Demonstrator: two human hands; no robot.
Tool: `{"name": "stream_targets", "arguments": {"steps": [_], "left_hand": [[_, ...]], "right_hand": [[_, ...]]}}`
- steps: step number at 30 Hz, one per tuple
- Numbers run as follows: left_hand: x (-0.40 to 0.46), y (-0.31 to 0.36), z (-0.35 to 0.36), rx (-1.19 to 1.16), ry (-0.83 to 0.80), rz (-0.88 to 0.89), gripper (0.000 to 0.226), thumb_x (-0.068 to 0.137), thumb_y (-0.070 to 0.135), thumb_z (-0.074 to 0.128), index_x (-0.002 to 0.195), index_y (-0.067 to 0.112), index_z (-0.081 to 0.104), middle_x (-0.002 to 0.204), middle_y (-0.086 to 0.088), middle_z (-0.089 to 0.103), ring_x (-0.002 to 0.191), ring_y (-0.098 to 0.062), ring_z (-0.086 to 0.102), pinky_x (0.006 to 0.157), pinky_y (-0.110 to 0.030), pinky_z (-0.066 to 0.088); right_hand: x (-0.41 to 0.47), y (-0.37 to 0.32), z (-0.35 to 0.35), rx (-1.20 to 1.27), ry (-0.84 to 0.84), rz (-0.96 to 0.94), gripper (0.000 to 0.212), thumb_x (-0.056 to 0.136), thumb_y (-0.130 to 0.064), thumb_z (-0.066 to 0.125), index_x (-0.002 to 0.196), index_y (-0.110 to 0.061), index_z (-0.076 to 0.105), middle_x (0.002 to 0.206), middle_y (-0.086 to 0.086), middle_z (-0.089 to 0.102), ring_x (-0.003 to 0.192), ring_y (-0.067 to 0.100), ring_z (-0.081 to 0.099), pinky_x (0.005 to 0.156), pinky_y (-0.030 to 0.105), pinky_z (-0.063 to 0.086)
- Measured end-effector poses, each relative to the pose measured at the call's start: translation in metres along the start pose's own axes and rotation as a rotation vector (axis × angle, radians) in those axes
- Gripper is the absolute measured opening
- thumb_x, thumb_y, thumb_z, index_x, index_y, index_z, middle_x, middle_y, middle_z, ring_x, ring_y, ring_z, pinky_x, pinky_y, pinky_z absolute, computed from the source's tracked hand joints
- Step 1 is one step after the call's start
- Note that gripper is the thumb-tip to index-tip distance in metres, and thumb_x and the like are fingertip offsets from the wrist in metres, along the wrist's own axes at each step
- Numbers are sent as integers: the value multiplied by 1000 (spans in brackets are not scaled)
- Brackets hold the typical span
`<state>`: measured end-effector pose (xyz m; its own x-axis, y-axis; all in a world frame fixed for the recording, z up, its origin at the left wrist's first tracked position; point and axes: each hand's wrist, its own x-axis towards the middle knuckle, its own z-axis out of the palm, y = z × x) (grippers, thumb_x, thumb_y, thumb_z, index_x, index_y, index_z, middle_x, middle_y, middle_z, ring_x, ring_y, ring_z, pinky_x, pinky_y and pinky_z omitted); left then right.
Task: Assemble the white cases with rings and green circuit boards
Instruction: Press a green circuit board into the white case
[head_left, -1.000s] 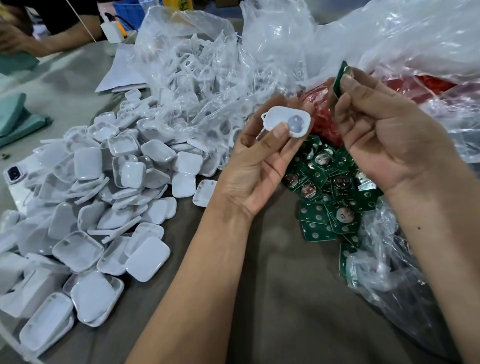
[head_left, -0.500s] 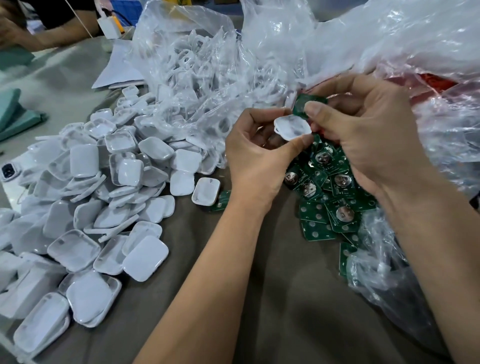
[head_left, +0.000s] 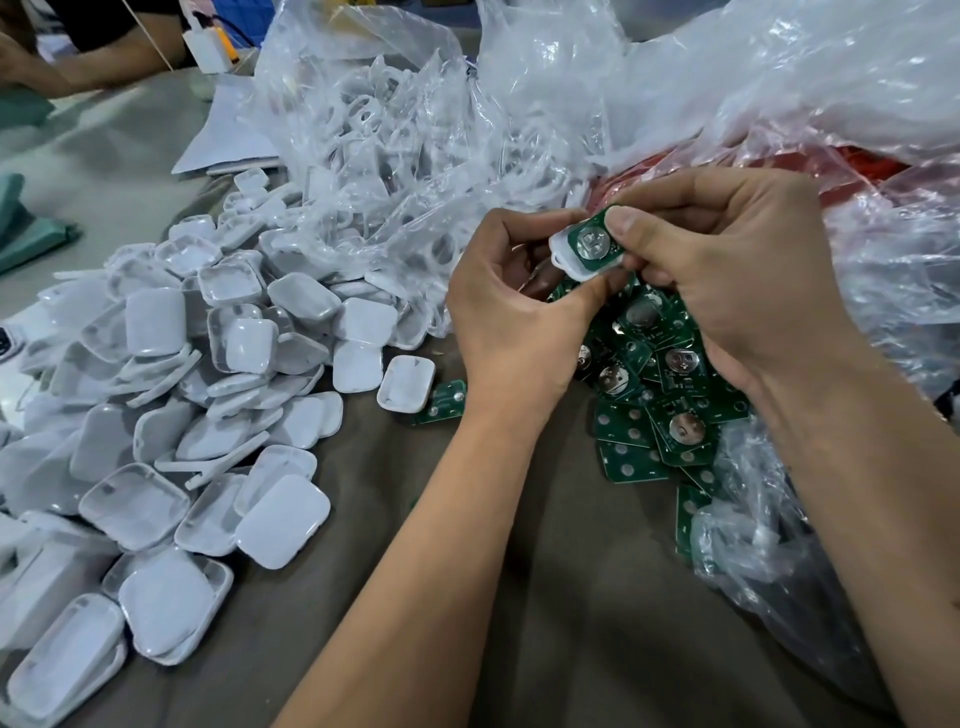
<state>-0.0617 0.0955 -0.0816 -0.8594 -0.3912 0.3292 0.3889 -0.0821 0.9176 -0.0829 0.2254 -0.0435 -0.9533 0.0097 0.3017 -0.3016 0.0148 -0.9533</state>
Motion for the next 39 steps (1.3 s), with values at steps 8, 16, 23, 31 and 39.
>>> {"name": "stream_targets", "arguments": {"steps": [8,16,23,31,39], "left_hand": [[-2,0,1,-9,-17,5,44,64,-10,91,96,0,64,99,-12,75,92,-18,76,81,-32,61],[-2,1,1,4,-26,16,43,64,-10,91,95,3,64,99,-10,75,93,-18,76,81,-34,62],[-2,1,0,-8,-38,10,40,65,-10,88,96,1,65,98,-10,75,93,-21,76,82,-41,63],[-2,1,0,21,-28,-8,38,66,-7,88,96,5,67,98,-8,76,94,-22,76,83,-48,63],[-2,3,-1,3,-56,-34,39,66,-8,90,96,1,67,97,-10,77,92,-24,76,81,-40,63]], "right_hand": [[0,1,1,-51,35,-27,10,83,-7,85,90,-11,80,70,-5,77,54,2,67,51,14,49],[-1,0,1,-75,28,-32,9,83,-6,84,91,-9,80,73,-2,78,60,7,72,53,16,52],[0,-1,2,-185,-7,-97,12,80,-17,87,88,-15,78,79,0,79,69,17,77,60,27,60],[0,0,0,-264,0,-93,23,75,-26,93,87,-14,79,77,1,78,64,19,74,61,33,61],[0,0,-3,-206,-24,-37,24,74,-14,94,92,-11,77,79,7,75,59,16,70,61,33,60]]}}
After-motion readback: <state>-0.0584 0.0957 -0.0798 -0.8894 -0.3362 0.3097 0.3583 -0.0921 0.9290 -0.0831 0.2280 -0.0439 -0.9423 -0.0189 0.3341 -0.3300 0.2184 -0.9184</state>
